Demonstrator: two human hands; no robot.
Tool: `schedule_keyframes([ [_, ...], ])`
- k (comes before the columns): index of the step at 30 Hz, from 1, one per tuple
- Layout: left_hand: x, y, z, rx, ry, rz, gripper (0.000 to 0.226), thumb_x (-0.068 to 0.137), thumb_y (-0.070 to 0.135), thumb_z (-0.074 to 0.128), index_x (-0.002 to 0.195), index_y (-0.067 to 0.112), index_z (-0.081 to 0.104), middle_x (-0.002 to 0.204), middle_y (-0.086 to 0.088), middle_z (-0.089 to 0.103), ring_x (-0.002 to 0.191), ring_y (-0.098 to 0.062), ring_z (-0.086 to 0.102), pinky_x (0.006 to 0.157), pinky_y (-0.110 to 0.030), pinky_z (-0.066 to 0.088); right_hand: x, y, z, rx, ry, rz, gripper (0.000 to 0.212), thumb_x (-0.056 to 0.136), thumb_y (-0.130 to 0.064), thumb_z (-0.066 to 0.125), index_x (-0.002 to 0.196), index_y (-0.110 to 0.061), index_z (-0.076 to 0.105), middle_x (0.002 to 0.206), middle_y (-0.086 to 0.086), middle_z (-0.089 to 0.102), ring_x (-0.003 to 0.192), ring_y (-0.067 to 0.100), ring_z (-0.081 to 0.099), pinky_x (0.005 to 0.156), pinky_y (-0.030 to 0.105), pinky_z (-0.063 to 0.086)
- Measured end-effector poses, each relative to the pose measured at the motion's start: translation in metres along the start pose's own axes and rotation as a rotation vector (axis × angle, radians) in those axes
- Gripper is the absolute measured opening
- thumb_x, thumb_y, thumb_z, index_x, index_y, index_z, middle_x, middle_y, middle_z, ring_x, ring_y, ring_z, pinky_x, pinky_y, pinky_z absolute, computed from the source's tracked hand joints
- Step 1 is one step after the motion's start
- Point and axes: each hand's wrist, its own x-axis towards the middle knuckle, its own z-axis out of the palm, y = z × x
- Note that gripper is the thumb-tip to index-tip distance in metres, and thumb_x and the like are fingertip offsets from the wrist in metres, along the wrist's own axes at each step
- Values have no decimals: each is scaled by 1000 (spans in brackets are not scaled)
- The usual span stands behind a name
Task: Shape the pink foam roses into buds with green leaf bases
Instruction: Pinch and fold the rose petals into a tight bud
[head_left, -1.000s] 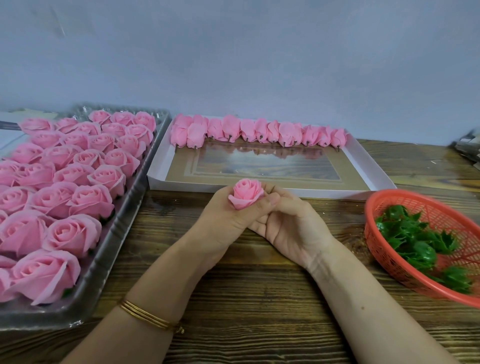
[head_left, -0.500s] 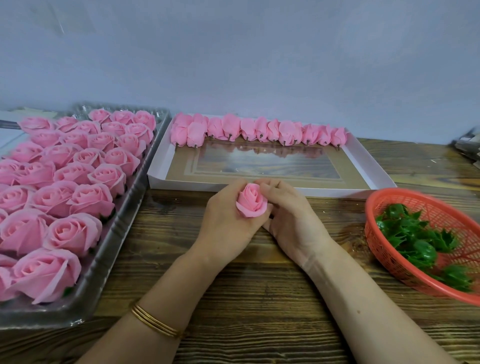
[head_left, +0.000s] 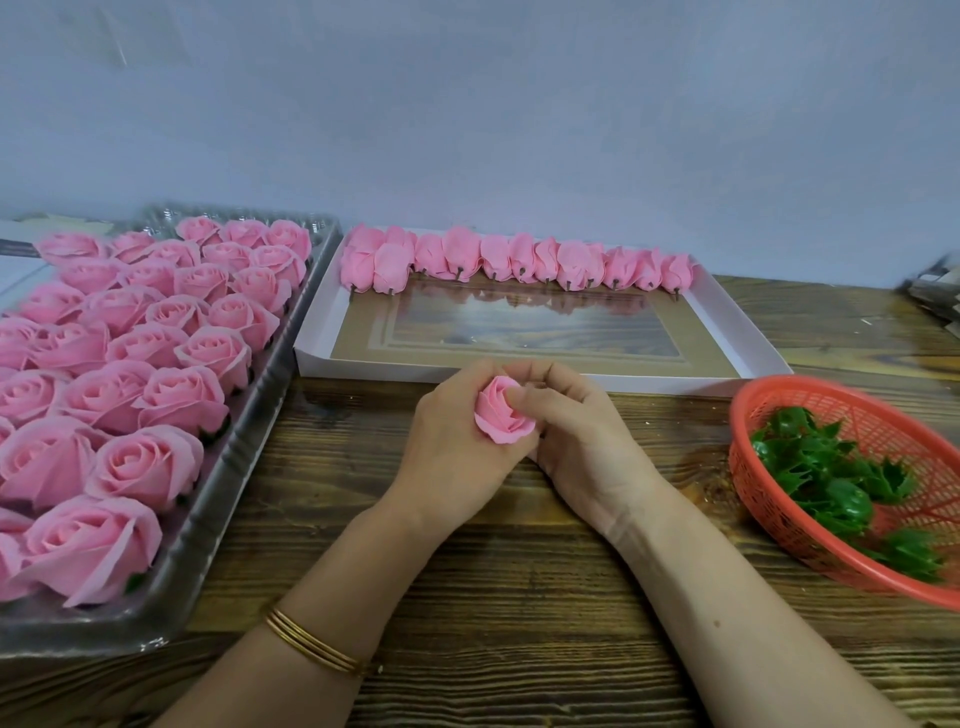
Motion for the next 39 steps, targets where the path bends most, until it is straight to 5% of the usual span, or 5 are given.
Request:
schedule_keyframes([
  [4, 3, 0, 1, -68, 83, -18, 21, 75, 10, 80, 80, 27, 68, 79, 8, 71, 78, -8, 66, 70, -24, 52, 2, 1, -1, 51, 17, 18, 26, 81, -19, 61, 94, 2, 66, 88, 10, 67, 87, 21, 60, 75, 30, 49],
  [7, 6, 2, 0, -221, 114, -65, 30, 76, 3, 78, 68, 29, 66, 69, 17, 69, 66, 3, 63, 59, -12, 48, 3, 2, -2, 44, 9, 31, 25, 83, 2, 41, 98, 2, 61, 98, 19, 63, 91, 27, 54, 74, 30, 47],
  [15, 5, 3, 7, -507, 160, -227, 10, 81, -1, 73, 89, 3, 69, 86, -17, 73, 79, -24, 71, 74, -32, 59, -1, 14, 0, -318, 6, -188, 49, 64, 24, 70, 108, 5, 60, 107, 38, 61, 93, 29, 60, 95, 45, 48],
  [20, 6, 4, 6, -520, 183, -246, 21, 82, 0, 72, 98, -11, 64, 93, -26, 70, 79, -23, 69, 73, -29, 59, 0, 19, 2, -428, 41, -244, 49, 56, 1, 81, 102, 4, 63, 100, 24, 71, 90, 21, 67, 87, 36, 54],
  [39, 8, 12, -6, -604, -66, -215, 21, 69, 8, 76, 84, -3, 66, 74, -19, 59, 74, -29, 53, 70, -36, 47, -2, 9, -3, -156, -238, -129, 43, 81, 22, 52, 73, -14, 73, 60, -6, 61, 63, 4, 58, 70, 17, 49],
])
